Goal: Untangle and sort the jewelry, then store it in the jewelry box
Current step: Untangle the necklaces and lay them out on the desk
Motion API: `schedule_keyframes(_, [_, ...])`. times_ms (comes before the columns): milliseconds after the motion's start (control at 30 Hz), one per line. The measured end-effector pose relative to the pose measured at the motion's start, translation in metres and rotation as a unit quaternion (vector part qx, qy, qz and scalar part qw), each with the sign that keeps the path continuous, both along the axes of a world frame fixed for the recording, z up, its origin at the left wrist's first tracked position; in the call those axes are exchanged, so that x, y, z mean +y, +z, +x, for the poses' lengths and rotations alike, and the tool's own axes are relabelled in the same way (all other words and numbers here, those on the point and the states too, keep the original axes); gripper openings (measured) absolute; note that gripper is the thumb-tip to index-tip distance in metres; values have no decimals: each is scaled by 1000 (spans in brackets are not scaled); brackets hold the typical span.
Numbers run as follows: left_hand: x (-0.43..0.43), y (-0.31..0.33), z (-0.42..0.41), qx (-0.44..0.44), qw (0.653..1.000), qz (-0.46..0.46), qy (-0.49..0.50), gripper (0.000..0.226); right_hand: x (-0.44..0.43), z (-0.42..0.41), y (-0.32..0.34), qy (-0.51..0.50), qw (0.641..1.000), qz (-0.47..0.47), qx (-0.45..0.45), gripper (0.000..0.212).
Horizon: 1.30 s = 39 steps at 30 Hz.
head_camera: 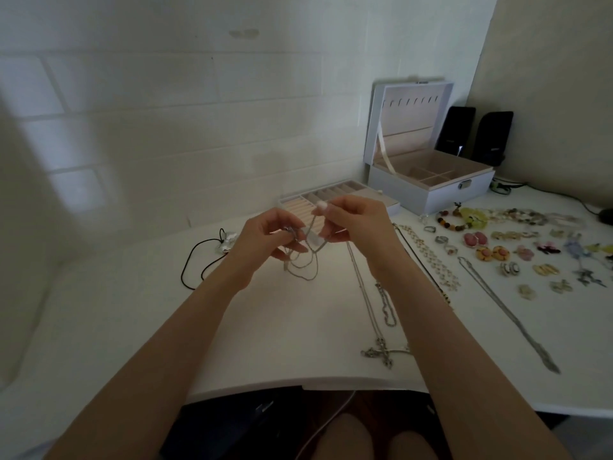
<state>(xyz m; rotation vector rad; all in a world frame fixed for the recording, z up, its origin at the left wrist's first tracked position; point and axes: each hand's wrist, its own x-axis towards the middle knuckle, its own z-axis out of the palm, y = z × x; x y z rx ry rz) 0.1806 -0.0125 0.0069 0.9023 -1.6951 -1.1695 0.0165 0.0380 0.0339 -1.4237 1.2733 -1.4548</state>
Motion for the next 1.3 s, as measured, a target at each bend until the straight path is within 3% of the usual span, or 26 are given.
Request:
schedule_keyframes(133, [0, 0, -1, 17, 999, -31, 25, 10, 3, 0, 3, 10, 1000, 9, 11, 30])
schedule_keyframes(267, [0, 2, -2, 25, 997, -56, 36, 10, 2, 2, -3, 4, 985, 84, 148, 37])
schedule_keyframes(367, [0, 0, -2, 17, 998, -30, 43, 10, 0, 5, -10, -27, 972, 88, 217, 29])
schedule_keyframes(700, [2, 1, -4, 18, 1000, 22, -9, 7, -5, 27, -18, -79, 979, 10, 186, 9])
schedule_keyframes(933, [-2, 3, 5, -3, 999, -9, -36, 6, 0, 8, -7, -27, 996, 26, -85, 12])
schedule_keyframes(1100, [1, -1, 0, -87, 991, -23, -101, 22, 3, 4, -1, 12, 998, 29, -51, 9])
schedule_keyframes(1300, [7, 0, -3, -26, 994, -18, -107, 16, 3, 3, 1, 7, 999, 16, -42, 10])
